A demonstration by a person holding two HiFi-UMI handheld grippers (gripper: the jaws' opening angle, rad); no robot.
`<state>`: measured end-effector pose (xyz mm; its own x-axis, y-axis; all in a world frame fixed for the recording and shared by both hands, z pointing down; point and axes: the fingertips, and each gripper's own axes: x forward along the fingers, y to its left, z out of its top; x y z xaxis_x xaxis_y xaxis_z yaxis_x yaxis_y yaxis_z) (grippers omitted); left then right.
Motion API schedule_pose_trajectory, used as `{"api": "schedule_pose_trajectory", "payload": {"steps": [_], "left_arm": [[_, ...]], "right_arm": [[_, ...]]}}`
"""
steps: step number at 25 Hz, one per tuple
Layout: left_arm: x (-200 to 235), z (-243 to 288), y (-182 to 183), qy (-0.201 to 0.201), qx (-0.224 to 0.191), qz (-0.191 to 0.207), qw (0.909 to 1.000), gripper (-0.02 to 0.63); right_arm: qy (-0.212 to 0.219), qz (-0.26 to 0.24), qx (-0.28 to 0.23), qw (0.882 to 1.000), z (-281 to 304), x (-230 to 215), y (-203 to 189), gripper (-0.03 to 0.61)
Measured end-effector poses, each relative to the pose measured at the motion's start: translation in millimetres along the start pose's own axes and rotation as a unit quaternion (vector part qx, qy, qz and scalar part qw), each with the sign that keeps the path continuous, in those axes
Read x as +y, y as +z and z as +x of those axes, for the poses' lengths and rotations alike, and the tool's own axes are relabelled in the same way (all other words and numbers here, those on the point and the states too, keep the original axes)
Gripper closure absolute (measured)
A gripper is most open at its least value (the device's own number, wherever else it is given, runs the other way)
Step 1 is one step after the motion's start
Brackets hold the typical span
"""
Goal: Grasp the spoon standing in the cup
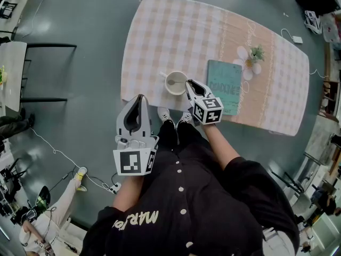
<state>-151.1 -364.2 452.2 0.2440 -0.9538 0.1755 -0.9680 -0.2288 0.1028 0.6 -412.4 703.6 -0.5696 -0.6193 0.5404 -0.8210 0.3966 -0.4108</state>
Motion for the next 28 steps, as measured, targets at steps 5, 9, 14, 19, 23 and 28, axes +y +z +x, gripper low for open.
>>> {"api": "schedule_pose_trajectory", "payload": {"steps": [5,9,14,19,23,28], "left_arm": [[1.0,0.0,0.1,0.002,0.001,0.0,1.0,0.603],[1.3,0.9,2.2,0.001,-0.002,0.0,1.0,0.603],[1.8,1.8,7.4,0.001,-0.008,0.002,1.0,0.603],[1.6,2.3,15.2,0.0,-0.016,0.004,0.9999,0.603],[3.9,3.2,19.8,0.0,-0.02,0.006,0.9998,0.603],[5.2,0.3,22.9,-0.002,-0.026,0.008,0.9996,0.603]], "right_arm": [[-0.002,0.011,0.003,1.0,0.0,-0.7,0.1,0.519],[-0.001,0.009,-0.009,1.0,-3.5,0.2,6.5,0.526],[0.003,-0.003,-0.018,1.0,-7.8,1.8,15.9,0.528],[0.009,-0.024,-0.019,0.999,-10.2,7.1,22.7,0.528],[0.019,-0.062,-0.022,0.998,-14.3,14.7,33.5,0.528],[0.032,-0.091,-0.027,0.995,-27.0,25.4,48.7,0.526]]}}
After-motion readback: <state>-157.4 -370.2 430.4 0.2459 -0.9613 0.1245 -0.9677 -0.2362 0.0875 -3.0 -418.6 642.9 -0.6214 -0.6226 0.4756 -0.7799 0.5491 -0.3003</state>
